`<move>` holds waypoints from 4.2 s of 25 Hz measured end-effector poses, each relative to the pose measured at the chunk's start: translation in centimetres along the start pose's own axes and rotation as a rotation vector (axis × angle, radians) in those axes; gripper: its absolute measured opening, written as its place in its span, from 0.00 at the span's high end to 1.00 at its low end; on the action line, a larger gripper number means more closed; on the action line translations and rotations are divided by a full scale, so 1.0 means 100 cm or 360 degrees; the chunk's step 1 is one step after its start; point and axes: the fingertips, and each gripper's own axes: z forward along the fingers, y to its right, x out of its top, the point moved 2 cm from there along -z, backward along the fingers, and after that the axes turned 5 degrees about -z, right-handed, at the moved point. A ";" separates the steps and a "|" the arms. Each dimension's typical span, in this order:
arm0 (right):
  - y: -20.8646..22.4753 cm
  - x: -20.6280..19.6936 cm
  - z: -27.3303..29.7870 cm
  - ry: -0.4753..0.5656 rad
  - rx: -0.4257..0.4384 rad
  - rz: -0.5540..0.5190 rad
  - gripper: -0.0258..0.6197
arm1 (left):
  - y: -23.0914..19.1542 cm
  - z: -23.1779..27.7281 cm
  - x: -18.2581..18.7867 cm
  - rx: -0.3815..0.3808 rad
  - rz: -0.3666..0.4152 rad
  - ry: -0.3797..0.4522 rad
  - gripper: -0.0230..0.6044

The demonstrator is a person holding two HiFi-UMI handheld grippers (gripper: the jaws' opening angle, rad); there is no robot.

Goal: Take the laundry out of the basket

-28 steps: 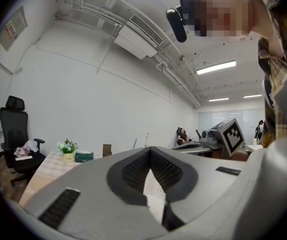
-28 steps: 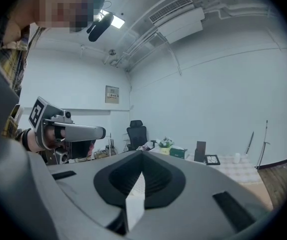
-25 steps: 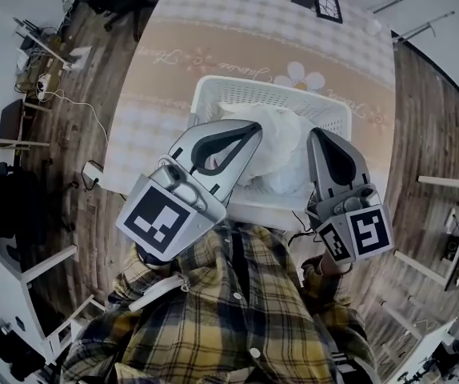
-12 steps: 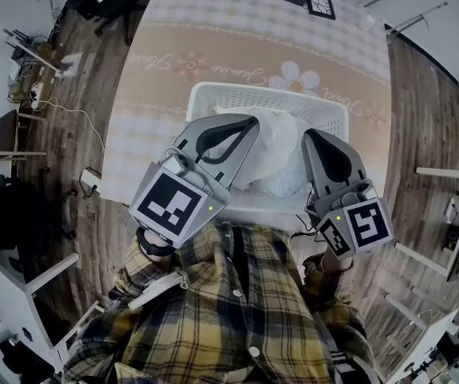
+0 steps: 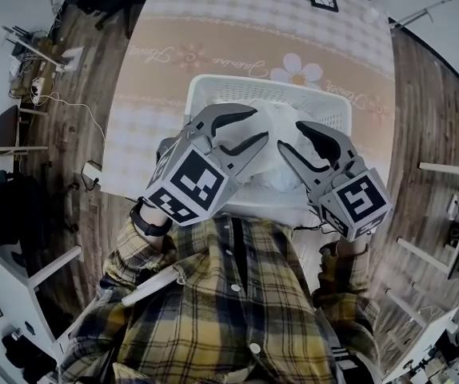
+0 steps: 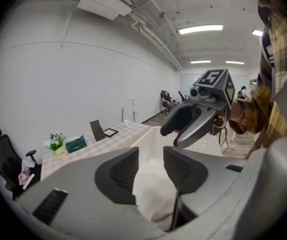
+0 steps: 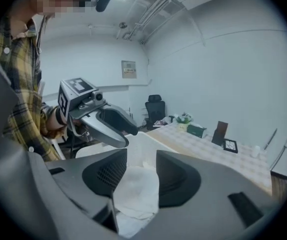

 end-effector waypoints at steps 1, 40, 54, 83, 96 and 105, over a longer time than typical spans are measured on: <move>-0.001 -0.004 0.003 -0.0047 0.0038 -0.0045 0.63 | 0.002 0.002 -0.004 -0.0021 0.0030 -0.0046 0.65; 0.000 -0.148 0.107 -0.1077 0.0761 -0.0694 0.36 | 0.011 0.110 -0.147 -0.0343 0.0216 -0.1101 0.26; 0.004 -0.152 0.113 -0.0981 0.0693 -0.0618 0.85 | 0.010 0.119 -0.159 -0.0306 0.0133 -0.1105 0.74; 0.006 -0.070 0.084 -0.0720 0.0264 -0.0461 0.87 | 0.000 0.070 -0.087 -0.0065 0.0235 -0.0859 0.78; -0.009 0.044 0.025 -0.0283 -0.0109 -0.0422 0.87 | -0.002 -0.012 0.006 -0.0047 0.0220 -0.0318 0.79; -0.052 0.157 0.018 0.0154 -0.0274 -0.0395 0.87 | -0.034 -0.113 0.057 0.0001 0.0231 0.0077 0.79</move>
